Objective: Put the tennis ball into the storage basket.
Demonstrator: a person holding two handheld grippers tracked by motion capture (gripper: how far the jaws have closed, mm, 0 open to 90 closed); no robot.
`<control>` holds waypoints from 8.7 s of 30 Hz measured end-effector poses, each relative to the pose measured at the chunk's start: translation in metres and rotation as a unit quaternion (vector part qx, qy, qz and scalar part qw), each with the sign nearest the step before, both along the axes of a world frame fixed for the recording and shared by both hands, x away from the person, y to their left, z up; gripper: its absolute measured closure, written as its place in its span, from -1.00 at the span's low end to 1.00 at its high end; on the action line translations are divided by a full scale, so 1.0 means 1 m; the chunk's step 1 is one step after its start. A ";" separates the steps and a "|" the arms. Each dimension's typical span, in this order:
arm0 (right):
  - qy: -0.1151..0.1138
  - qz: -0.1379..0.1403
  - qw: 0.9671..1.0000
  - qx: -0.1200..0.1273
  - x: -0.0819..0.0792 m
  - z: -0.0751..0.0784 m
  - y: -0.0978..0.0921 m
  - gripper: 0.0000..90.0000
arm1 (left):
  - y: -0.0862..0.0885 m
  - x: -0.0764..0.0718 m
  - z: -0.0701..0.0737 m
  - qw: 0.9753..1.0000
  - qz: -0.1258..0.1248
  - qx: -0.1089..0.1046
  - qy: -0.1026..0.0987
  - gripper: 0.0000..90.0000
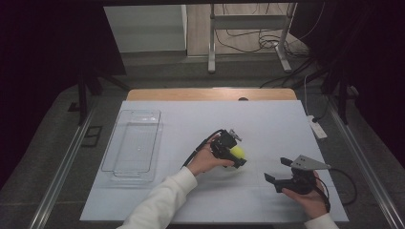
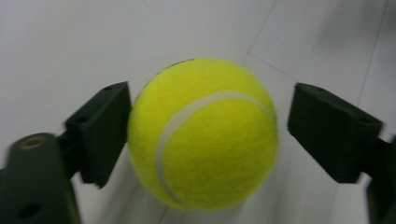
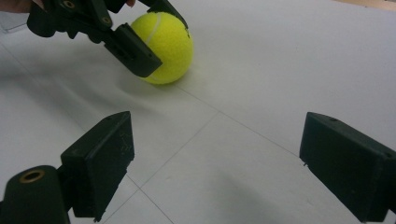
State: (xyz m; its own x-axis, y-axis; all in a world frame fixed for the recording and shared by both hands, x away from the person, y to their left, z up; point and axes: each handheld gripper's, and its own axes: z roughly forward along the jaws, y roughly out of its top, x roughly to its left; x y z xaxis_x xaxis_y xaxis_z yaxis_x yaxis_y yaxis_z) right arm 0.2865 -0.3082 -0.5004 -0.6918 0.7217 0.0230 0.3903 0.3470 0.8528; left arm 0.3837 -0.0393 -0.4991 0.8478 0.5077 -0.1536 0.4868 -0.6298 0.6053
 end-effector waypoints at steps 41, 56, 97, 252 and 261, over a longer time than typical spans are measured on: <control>-0.001 -0.004 1.000 -0.002 0.000 0.000 0.000 -0.77 | 0.025 -0.020 0.028 0.999 0.012 -0.032 -0.036 -0.39; -0.001 -0.005 1.000 -0.003 0.000 0.000 0.000 -0.77 | 0.040 -0.029 0.036 0.997 0.020 -0.052 -0.050 -0.39; -0.004 -0.003 1.000 -0.001 0.000 0.000 0.000 -0.77 | 0.064 -0.037 0.054 0.993 0.038 -0.086 -0.075 -0.39; -0.009 -0.004 1.000 0.001 -0.001 0.002 -0.001 -0.77 | 0.207 -0.021 0.111 0.941 0.229 -0.180 -0.170 -0.39; -0.010 -0.003 1.000 0.002 -0.002 0.002 -0.001 -0.77 | 0.215 -0.022 0.113 0.938 0.239 -0.184 -0.173 -0.39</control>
